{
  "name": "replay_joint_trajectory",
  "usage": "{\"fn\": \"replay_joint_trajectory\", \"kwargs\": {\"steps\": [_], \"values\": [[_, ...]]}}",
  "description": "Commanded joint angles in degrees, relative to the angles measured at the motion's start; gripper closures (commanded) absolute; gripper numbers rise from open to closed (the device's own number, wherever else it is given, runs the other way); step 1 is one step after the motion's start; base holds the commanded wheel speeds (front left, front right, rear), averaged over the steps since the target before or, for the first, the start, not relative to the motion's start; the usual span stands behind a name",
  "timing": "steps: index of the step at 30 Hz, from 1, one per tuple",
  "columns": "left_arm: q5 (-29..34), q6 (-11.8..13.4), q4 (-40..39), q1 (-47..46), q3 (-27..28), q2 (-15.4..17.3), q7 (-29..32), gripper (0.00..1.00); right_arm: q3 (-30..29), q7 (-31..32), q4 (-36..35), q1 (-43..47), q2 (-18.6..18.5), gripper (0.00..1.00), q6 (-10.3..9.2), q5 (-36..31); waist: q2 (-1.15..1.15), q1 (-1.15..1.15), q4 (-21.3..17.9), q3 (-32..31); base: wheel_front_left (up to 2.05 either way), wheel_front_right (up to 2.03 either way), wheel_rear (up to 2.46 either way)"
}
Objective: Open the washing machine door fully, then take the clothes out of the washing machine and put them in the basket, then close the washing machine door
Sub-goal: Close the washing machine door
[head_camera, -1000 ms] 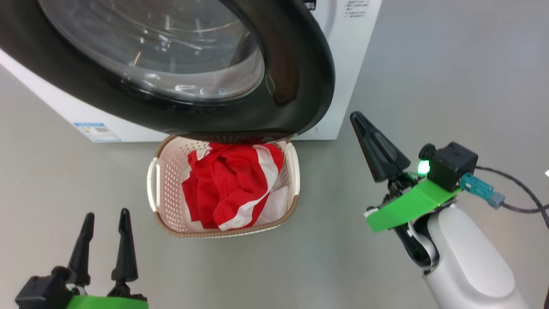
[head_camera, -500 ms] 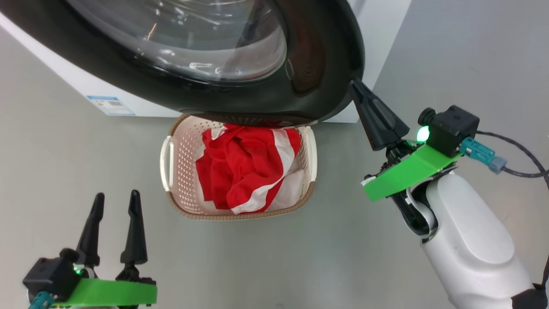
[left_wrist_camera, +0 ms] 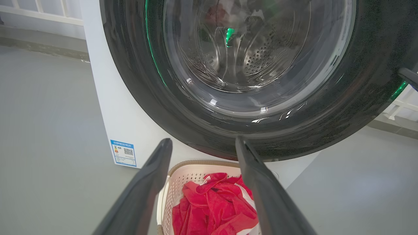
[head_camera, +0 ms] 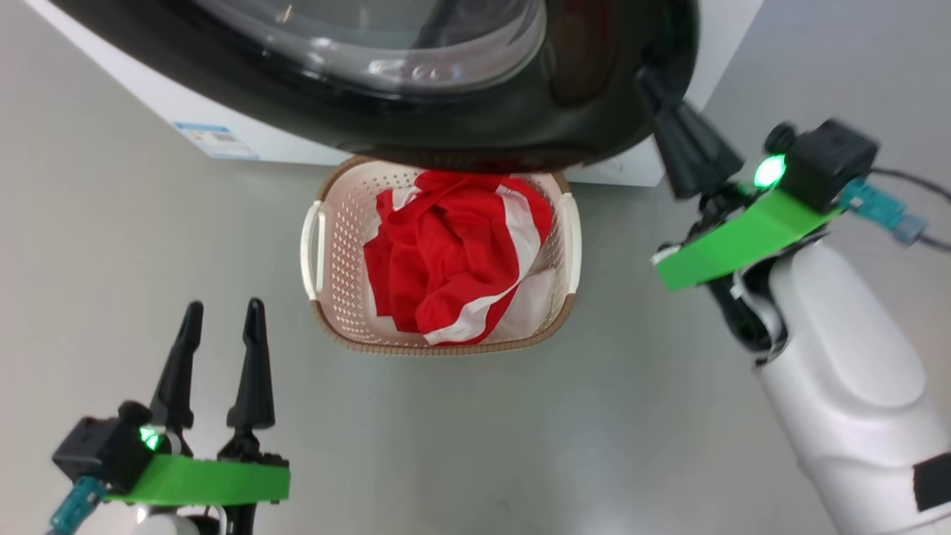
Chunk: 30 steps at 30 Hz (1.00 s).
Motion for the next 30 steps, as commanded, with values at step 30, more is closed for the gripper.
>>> {"fn": "replay_joint_trajectory", "kwargs": {"steps": [30], "values": [[-1.92, -0.11, -1.76, -4.96, 0.03, 0.94, -0.47, 0.0, -4.83, -0.26, 2.71, -10.2, -1.97, 1.0, 0.08, -0.64, 0.0, 0.0, 3.44, 4.21, 0.0, 0.0, 0.0]]}}
